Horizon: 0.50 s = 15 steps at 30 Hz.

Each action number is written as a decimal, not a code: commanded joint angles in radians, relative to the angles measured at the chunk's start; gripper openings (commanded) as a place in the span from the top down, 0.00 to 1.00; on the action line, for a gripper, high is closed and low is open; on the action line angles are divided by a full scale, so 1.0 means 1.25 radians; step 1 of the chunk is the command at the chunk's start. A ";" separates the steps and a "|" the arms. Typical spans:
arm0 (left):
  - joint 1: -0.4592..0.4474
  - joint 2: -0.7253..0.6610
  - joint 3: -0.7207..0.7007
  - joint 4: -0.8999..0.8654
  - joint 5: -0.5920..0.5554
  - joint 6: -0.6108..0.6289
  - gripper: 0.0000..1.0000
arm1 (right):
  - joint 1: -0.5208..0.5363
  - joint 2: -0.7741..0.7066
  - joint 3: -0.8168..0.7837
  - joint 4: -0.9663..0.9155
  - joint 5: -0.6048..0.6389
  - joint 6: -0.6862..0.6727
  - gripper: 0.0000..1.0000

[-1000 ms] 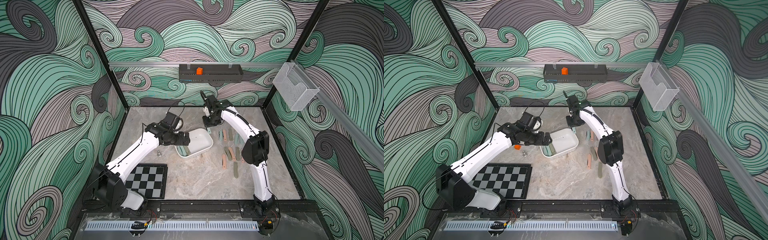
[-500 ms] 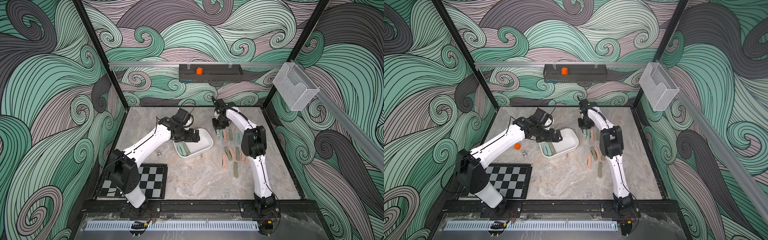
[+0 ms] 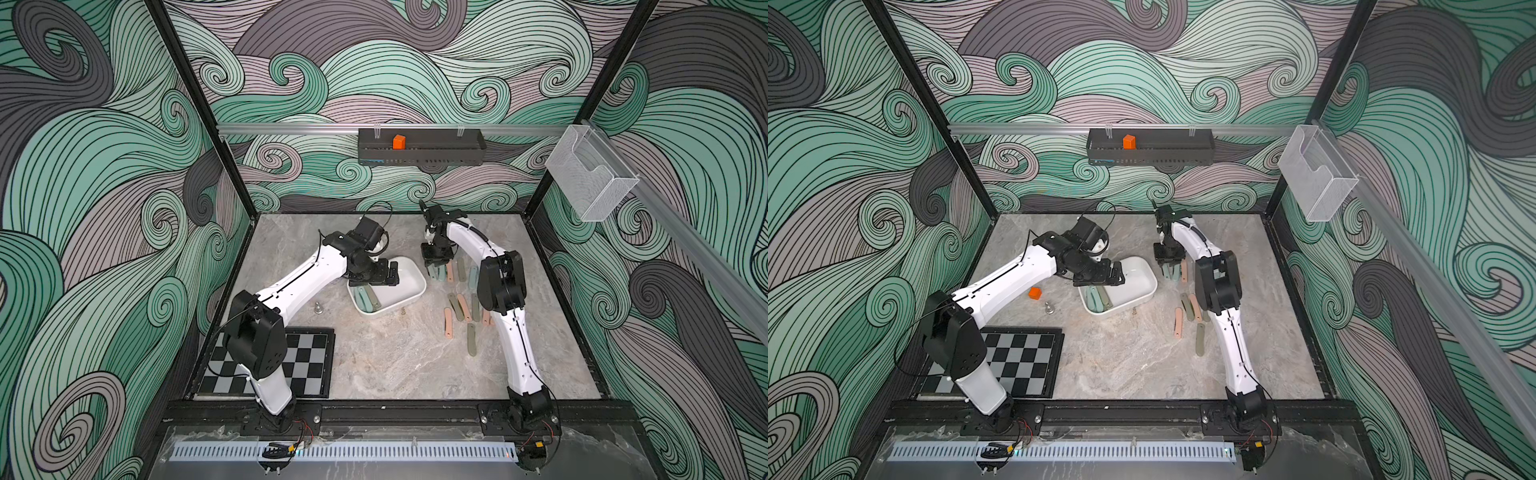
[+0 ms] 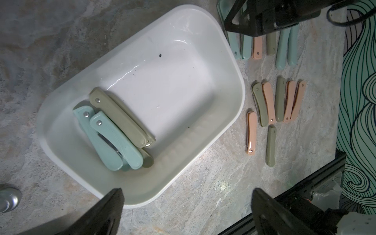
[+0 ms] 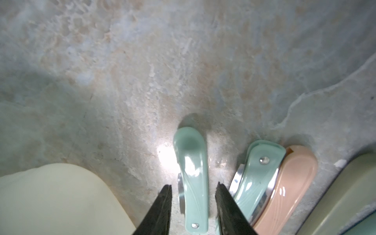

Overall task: Take the fruit knife out of the storage box
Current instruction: Place the fruit knife at the center of the board.

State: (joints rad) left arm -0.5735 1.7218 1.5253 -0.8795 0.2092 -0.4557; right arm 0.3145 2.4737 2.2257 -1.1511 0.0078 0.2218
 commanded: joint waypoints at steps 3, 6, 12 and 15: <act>0.009 -0.008 0.011 -0.032 -0.012 0.002 0.01 | 0.000 -0.008 0.022 -0.014 -0.011 0.000 0.48; 0.009 -0.022 -0.009 -0.034 -0.032 -0.010 0.01 | 0.004 -0.035 0.029 -0.013 -0.004 0.006 0.37; 0.010 -0.033 -0.064 -0.027 -0.085 -0.072 0.02 | 0.024 -0.113 0.012 -0.013 -0.010 0.010 0.20; 0.010 -0.037 -0.099 -0.004 -0.100 -0.136 0.03 | 0.040 -0.164 -0.027 -0.013 -0.001 0.012 0.09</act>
State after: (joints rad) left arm -0.5659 1.7092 1.4242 -0.8856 0.1299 -0.5423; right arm 0.3397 2.3730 2.2150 -1.1488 0.0082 0.2348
